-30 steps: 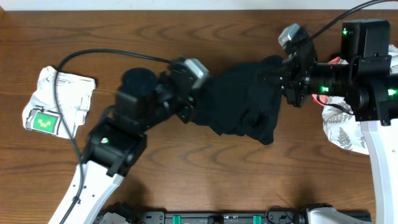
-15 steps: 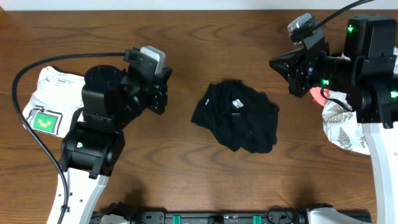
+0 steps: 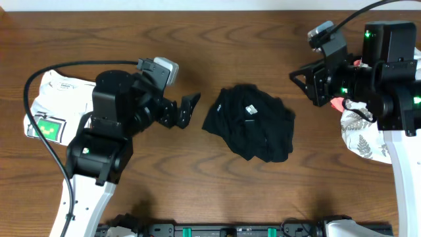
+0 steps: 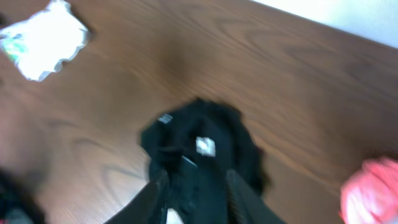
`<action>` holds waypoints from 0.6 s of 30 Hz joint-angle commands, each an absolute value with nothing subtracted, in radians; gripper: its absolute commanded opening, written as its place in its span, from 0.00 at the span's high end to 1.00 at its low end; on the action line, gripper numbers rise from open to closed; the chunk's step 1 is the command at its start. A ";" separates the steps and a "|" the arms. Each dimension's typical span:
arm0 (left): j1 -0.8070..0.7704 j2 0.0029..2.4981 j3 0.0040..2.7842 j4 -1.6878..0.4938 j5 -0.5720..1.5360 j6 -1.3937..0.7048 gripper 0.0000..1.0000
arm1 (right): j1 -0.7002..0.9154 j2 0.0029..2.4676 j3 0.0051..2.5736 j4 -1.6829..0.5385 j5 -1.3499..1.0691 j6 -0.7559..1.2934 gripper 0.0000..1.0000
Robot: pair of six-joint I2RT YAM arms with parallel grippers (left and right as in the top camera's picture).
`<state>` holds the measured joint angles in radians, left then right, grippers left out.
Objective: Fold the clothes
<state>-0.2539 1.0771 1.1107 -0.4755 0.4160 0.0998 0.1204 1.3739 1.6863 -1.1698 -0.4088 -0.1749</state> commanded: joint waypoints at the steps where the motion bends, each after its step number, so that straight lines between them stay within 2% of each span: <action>1: -0.253 1.149 1.132 -0.466 0.392 0.084 0.15 | 0.130 1.361 1.703 -1.200 -0.165 -0.074 0.67; 3: -0.266 1.212 1.138 -0.467 0.358 0.084 0.24 | 0.130 1.364 1.703 -1.217 -0.145 -0.055 0.66; 8: -0.374 1.378 1.153 -0.466 0.358 0.133 0.23 | 0.130 1.383 1.702 -1.262 -0.118 -0.044 0.62; 12: -0.506 1.510 1.157 -0.452 0.318 0.213 0.09 | 0.120 1.407 1.702 -1.303 0.068 0.070 0.63; 18: -0.571 1.676 1.157 -0.400 0.305 0.151 0.08 | 0.061 1.423 1.702 -1.332 0.160 0.147 0.60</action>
